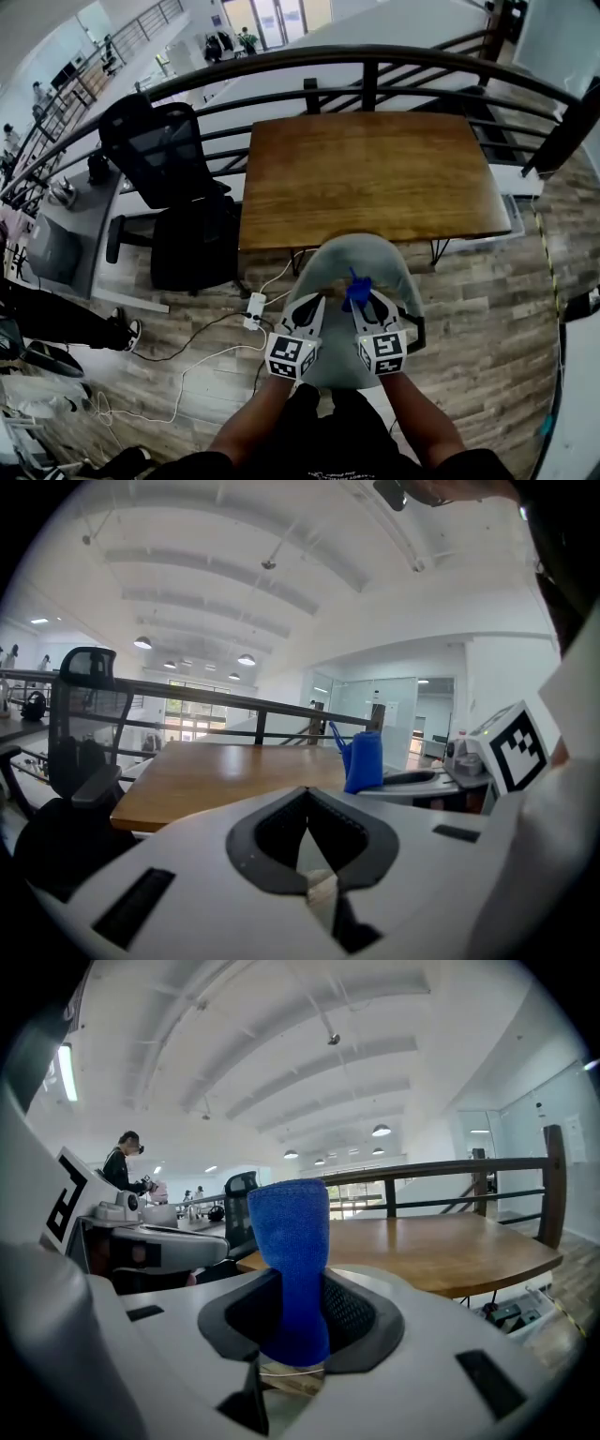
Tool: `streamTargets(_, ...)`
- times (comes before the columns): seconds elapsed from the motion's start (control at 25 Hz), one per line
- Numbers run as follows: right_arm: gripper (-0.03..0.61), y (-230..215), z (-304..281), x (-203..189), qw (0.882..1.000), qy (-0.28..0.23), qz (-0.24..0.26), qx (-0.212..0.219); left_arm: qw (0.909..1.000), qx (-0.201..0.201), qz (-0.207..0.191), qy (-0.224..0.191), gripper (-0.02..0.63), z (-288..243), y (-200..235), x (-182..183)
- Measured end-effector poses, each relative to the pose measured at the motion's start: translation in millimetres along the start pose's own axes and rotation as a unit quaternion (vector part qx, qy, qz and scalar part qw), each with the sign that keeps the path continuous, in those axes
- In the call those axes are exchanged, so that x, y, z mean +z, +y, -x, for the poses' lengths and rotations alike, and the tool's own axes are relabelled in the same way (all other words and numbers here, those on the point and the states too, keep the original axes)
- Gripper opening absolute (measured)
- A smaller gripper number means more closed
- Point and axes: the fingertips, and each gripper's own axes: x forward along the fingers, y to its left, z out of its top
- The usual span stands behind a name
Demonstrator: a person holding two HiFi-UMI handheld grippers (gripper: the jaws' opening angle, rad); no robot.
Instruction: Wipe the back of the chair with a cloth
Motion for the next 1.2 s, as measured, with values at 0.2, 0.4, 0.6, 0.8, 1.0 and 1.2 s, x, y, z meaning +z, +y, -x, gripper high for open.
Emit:
streamTargets(0.2, 0.124, 10.7, -39.0, -14.7, 1.0, 0.016, 0.025, -0.005, 1.0, 0.006, -0.002, 0.005, 0.003, -17.8, 31.8, -14.1)
streamTargets(0.4, 0.124, 20.3, -86.8, -32.5, 0.998, 0.046, 0.05, -0.015, 0.9999, 0.016, 0.004, 0.002, 0.003, -36.0, 66.3, -30.0)
streamTargets(0.6, 0.124, 19.9, -129.0, -54.8, 0.995, 0.075, 0.056, -0.026, 0.9994, 0.028, 0.017, 0.003, 0.003, -49.6, 95.2, -48.7)
streamTargets(0.8, 0.124, 17.1, -157.3, -67.2, 0.994, 0.087, 0.052, -0.03, 0.9982, 0.048, 0.037, 0.0, 0.003, -59.1, 118.2, -60.5)
streamTargets(1.0, 0.124, 9.8, -183.4, -76.3, 0.994, 0.089, 0.044, -0.041, 0.9967, 0.063, 0.051, 0.001, 0.003, -70.4, 139.6, -72.5)
streamTargets(1.2, 0.124, 8.6, -196.6, -79.5, 0.994, 0.091, 0.053, -0.039, 0.9965, 0.063, 0.055, 0.007, 0.003, -77.2, 145.1, -79.2)
